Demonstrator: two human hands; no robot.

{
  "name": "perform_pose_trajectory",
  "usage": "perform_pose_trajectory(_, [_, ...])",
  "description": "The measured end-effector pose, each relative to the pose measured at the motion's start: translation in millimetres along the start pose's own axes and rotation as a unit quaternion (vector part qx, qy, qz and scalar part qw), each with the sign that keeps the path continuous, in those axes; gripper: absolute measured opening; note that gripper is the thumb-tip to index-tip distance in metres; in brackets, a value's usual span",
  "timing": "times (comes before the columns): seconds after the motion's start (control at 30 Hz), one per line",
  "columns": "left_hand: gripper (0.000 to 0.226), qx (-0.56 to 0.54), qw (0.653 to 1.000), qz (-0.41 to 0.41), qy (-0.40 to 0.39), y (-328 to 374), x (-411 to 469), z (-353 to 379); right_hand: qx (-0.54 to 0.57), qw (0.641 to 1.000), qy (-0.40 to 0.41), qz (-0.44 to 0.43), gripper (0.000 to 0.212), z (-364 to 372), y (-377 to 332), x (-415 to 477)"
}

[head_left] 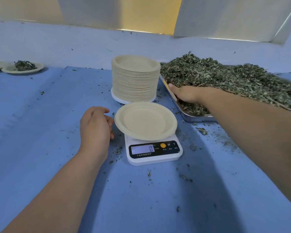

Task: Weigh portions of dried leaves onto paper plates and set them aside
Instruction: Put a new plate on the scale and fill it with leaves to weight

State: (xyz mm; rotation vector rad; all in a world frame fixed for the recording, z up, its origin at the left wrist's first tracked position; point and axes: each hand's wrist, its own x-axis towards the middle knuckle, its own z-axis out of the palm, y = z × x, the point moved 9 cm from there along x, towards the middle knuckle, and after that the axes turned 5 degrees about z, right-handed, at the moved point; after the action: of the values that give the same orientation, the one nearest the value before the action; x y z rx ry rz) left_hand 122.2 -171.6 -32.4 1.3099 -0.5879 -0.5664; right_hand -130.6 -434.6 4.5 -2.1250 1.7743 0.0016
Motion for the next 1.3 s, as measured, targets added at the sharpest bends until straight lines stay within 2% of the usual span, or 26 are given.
perform_pose_trajectory(0.07, [0.022, 0.003, 1.000, 0.005, -0.007, 3, -1, 0, 0.009, 1.000, 0.002, -0.007, 0.107, -2, 8, -18])
perform_pose_trajectory(0.2, [0.023, 0.014, 1.000, 0.005, -0.012, 5, -4, -1, 0.005, 0.998, -0.002, -0.060, 0.084, -7, 10, -46])
perform_pose_trajectory(0.3, [0.023, 0.018, 1.000, 0.009, -0.014, 5, -5, -1, 0.001, 0.990, 0.058, -0.131, 0.058, -23, 9, -55])
perform_pose_trajectory(0.37, [0.023, 0.023, 0.999, 0.015, -0.018, 4, -4, 0, -0.005, 0.981, 0.119, -0.153, 0.052, -31, 10, -58])
perform_pose_trajectory(0.47, [0.023, 0.019, 1.000, 0.017, -0.014, 2, -2, -1, -0.019, 0.974, 0.151, -0.168, 0.057, -23, 6, -59])
perform_pose_trajectory(0.57, [0.022, 0.003, 1.000, 0.016, -0.005, 2, -1, -4, -0.029, 0.987, 0.060, -0.149, 0.064, 4, 4, -57])
perform_pose_trajectory(0.63, [0.021, 0.010, 1.000, 0.016, -0.006, 2, -1, -5, -0.047, 0.992, -0.020, -0.113, 0.090, 23, 11, -58])
perform_pose_trajectory(0.67, [0.021, 0.015, 1.000, 0.016, -0.008, 2, 0, -4, -0.056, 0.993, -0.043, -0.100, 0.094, 28, 16, -58])
perform_pose_trajectory(0.7, [0.021, 0.019, 1.000, 0.017, -0.010, 1, 0, -4, -0.062, 0.992, -0.046, -0.100, 0.088, 29, 18, -59])
perform_pose_trajectory(0.8, [0.021, 0.029, 0.999, 0.023, -0.019, 2, -1, -1, -0.075, 0.989, -0.002, -0.124, 0.054, 25, 15, -64])
perform_pose_trajectory(0.9, [0.021, 0.031, 0.999, 0.028, -0.020, 2, -2, 0, -0.077, 0.984, 0.047, -0.151, 0.043, 23, 11, -75])
perform_pose_trajectory(1.07, [0.019, 0.013, 0.999, 0.030, -0.019, 2, -1, -1, -0.047, 0.971, 0.157, -0.172, 0.052, 16, 15, -87])
perform_pose_trajectory(1.2, [0.019, 0.007, 0.999, 0.031, -0.019, 2, -1, -2, -0.013, 0.981, 0.123, -0.152, 0.055, 11, 12, -77])
perform_pose_trajectory(1.3, [0.019, 0.004, 0.999, 0.030, -0.021, 2, -1, -2, 0.014, 0.980, 0.145, -0.135, 0.054, -3, 12, -70])
